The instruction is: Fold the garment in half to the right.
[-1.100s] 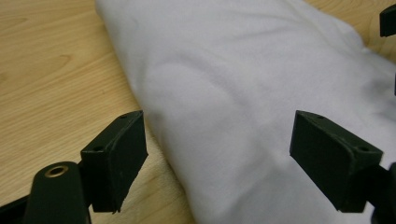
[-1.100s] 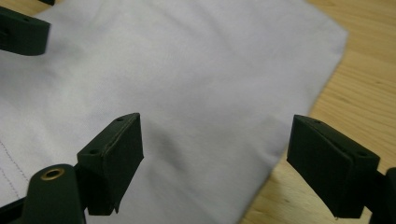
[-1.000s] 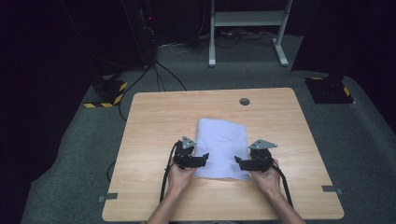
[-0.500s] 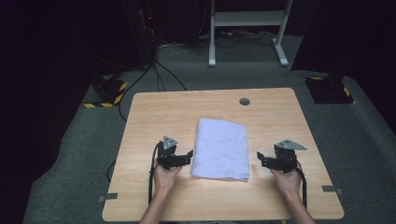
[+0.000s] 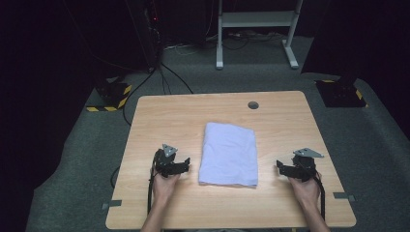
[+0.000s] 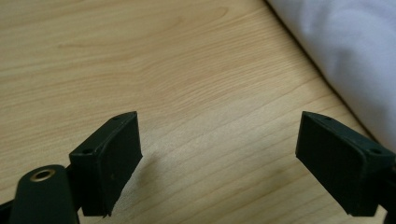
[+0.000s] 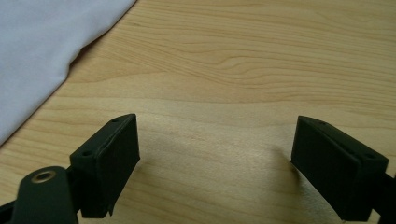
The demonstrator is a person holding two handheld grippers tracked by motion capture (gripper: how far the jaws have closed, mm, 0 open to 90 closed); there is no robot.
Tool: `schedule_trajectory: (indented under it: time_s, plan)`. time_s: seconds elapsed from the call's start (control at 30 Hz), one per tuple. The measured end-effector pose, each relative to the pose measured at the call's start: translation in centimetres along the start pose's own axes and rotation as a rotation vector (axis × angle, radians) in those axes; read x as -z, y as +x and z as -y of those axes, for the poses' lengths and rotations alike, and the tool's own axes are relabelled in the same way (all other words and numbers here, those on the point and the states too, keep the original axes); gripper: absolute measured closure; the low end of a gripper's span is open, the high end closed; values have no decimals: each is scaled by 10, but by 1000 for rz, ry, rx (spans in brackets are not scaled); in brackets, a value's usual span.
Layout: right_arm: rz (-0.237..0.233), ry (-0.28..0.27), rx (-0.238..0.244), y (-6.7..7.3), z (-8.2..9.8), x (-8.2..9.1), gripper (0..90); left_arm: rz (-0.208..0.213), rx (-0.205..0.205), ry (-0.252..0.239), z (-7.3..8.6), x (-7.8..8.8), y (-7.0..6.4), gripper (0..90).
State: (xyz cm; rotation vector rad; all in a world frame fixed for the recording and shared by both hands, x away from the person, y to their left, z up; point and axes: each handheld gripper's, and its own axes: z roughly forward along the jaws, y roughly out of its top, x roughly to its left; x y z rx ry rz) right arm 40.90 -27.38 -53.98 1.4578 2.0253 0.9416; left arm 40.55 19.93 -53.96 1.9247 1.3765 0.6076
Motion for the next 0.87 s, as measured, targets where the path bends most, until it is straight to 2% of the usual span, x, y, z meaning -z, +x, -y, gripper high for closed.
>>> schedule_trajectory:
  time_s: [0.07, 0.17, 0.37, 0.87]
  plan:
    - [18, -1, 8, -2, 0, 0, 154, -12, 3, 14, 2, -3, 2, 143]
    - [31, 32, 12, -3, -1, -2, 149, -23, -1, 27, 1, -4, 3, 137]
    - [22, 39, 15, -3, -3, -5, 122, -24, 3, 38, -1, -6, 4, 120]
    - [22, 38, 19, -3, -3, -6, 121, -12, -6, 44, -1, -7, 4, 90]
